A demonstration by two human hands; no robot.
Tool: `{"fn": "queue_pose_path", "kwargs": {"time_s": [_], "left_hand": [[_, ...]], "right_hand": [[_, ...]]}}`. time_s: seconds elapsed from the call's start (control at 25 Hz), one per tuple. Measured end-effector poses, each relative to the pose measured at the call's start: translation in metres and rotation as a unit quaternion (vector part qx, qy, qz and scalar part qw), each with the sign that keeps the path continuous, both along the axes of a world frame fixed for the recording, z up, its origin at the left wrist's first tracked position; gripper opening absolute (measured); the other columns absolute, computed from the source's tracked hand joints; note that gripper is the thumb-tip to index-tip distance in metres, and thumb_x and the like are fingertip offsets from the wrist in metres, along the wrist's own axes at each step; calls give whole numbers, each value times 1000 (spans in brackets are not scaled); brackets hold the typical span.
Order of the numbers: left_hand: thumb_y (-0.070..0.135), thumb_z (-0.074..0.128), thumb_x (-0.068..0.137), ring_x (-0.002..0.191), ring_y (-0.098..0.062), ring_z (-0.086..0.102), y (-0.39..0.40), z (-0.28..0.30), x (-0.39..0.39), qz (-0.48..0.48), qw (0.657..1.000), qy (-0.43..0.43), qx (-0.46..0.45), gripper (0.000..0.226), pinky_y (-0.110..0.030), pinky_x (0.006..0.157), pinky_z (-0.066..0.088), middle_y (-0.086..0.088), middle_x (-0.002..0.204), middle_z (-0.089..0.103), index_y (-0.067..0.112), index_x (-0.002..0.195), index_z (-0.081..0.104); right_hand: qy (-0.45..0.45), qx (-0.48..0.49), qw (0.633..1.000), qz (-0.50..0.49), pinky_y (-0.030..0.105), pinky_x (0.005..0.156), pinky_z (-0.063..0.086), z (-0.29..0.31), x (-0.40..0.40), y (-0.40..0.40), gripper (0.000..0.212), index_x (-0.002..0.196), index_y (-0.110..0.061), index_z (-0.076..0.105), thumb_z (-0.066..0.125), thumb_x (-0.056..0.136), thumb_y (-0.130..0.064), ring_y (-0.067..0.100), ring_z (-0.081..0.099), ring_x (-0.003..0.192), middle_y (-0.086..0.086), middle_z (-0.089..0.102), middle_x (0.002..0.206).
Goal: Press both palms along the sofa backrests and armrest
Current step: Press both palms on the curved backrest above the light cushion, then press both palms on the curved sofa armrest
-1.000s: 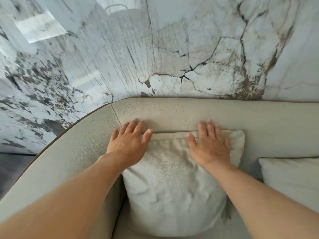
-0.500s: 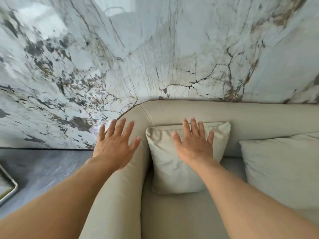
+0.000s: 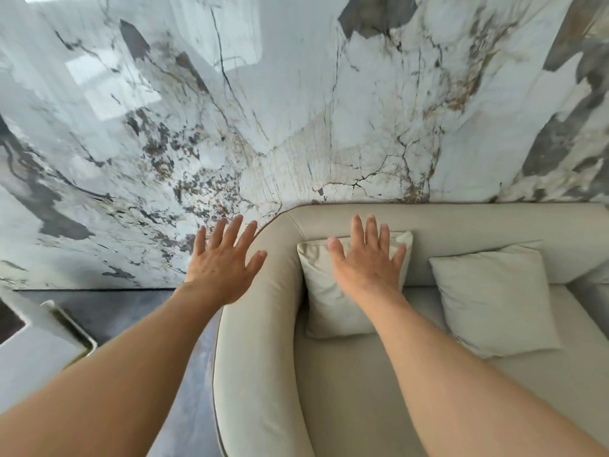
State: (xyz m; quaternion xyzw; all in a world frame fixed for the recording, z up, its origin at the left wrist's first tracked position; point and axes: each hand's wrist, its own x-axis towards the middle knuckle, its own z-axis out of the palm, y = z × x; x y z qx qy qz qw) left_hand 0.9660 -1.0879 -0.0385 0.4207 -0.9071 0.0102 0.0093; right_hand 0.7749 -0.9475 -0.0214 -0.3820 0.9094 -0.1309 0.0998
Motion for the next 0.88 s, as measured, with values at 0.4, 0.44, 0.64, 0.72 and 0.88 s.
{"fn": "queue_pose_path", "kwargs": {"time_s": [0.4, 0.44, 0.64, 0.72, 0.88], "left_hand": [[62, 8, 91, 147, -22, -7, -62, 0, -7, -88, 994, 61, -21, 68, -48, 117, -9, 1, 162, -1, 32, 151, -1], [61, 9, 91, 148, -23, -6, -83, -5, -12, -106, 992, 67, -20, 68, -48, 117, -9, 1, 162, 0, 31, 152, 1], [63, 6, 89, 148, -25, -2, -170, -28, -35, -213, 975, 58, -11, 72, -47, 117, -6, -2, 162, 5, 28, 152, 5], [64, 1, 87, 148, -25, -1, -187, -32, -43, -260, 964, 53, -1, 75, -47, 117, -5, -2, 162, 6, 27, 152, 6], [63, -1, 87, 148, -24, 0, -198, -27, -61, -336, 939, 68, 16, 75, -46, 118, -3, -2, 162, 5, 27, 152, 6]], "right_hand": [[25, 17, 995, -91, 53, 112, -13, -2, 15, -21, 71, 152, -28, -4, 13, 92, -63, 21, -14, 146, -1, -11, 162], [26, 19, 994, -108, 53, 112, -14, -7, 17, -36, 71, 152, -28, -4, 12, 92, -63, 20, -15, 146, -1, -11, 162], [25, 33, 978, -206, 53, 112, -15, -21, 38, -99, 70, 152, -30, -3, 12, 92, -63, 19, -15, 146, -2, -8, 162], [29, 45, 968, -244, 53, 113, -14, -20, 47, -110, 70, 152, -30, -2, 13, 91, -62, 19, -14, 146, -2, -8, 162], [32, 51, 941, -332, 53, 113, -14, -13, 68, -108, 70, 152, -31, -5, 13, 92, -62, 19, -14, 146, -2, -9, 162]]}}
